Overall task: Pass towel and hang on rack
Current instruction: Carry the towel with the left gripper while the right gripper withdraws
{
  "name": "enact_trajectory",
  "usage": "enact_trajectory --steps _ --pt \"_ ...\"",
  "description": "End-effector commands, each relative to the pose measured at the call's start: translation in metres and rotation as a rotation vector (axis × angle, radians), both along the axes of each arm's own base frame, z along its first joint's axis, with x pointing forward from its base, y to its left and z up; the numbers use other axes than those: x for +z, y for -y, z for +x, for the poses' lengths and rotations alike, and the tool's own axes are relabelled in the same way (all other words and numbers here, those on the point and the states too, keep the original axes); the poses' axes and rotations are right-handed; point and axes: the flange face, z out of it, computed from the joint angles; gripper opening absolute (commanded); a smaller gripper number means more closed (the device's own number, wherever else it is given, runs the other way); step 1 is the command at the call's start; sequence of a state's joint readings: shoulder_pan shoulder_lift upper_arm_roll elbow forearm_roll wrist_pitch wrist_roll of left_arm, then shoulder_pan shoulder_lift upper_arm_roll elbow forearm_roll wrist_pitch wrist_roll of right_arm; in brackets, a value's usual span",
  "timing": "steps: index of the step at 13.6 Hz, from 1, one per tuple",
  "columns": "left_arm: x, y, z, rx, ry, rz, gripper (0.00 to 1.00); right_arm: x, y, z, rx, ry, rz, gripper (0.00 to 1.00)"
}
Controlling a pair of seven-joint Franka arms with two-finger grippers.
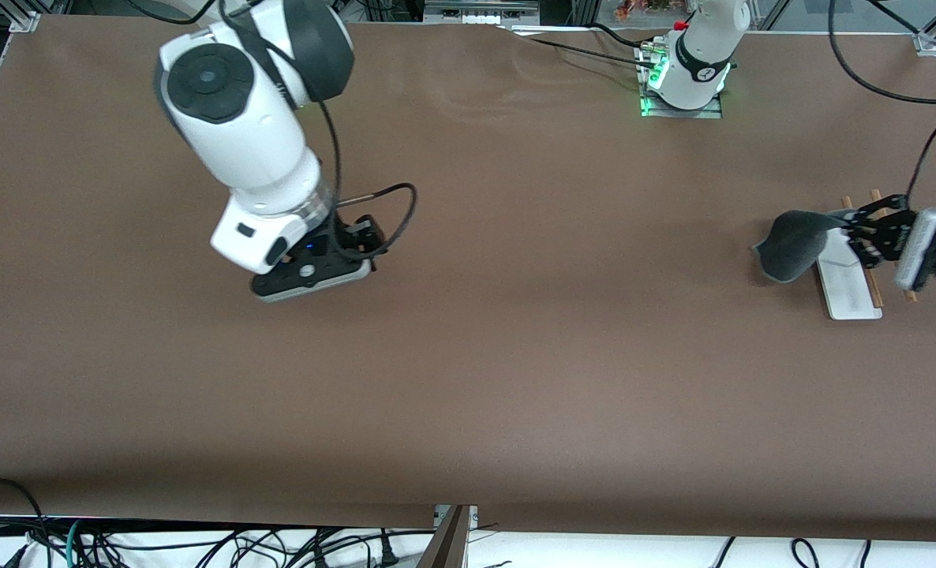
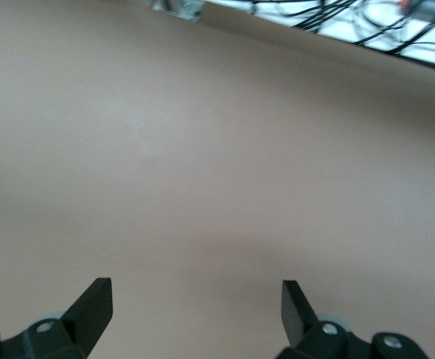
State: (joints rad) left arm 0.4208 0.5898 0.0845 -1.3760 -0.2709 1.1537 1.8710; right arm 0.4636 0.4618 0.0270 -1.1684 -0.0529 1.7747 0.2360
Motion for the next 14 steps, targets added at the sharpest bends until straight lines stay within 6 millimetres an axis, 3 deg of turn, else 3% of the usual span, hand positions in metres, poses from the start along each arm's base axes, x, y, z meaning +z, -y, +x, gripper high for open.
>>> enact_trajectory --steps 1,4,8,10,14 --pt "0.009 -0.027 -0.003 0.016 -0.018 0.059 0.0 0.02 0.026 0.002 -0.025 0.019 -0.027 1.0" --pt "0.031 -0.056 -0.007 0.06 0.019 0.115 0.0 0.038 0.067 0.012 -0.095 0.052 -0.046 1.0" --pt "0.047 -0.087 -0.018 0.129 0.027 0.175 0.0 0.039 0.117 0.019 -0.099 -0.004 -0.11 1.0" --pt "0.049 -0.105 -0.029 0.165 0.023 0.197 0.0 0.057 0.16 0.024 -0.158 0.014 -0.097 1.0" --pt "0.022 -0.136 -0.044 0.217 0.0 0.199 0.0 0.069 0.224 0.009 -0.238 -0.011 -0.069 1.0"
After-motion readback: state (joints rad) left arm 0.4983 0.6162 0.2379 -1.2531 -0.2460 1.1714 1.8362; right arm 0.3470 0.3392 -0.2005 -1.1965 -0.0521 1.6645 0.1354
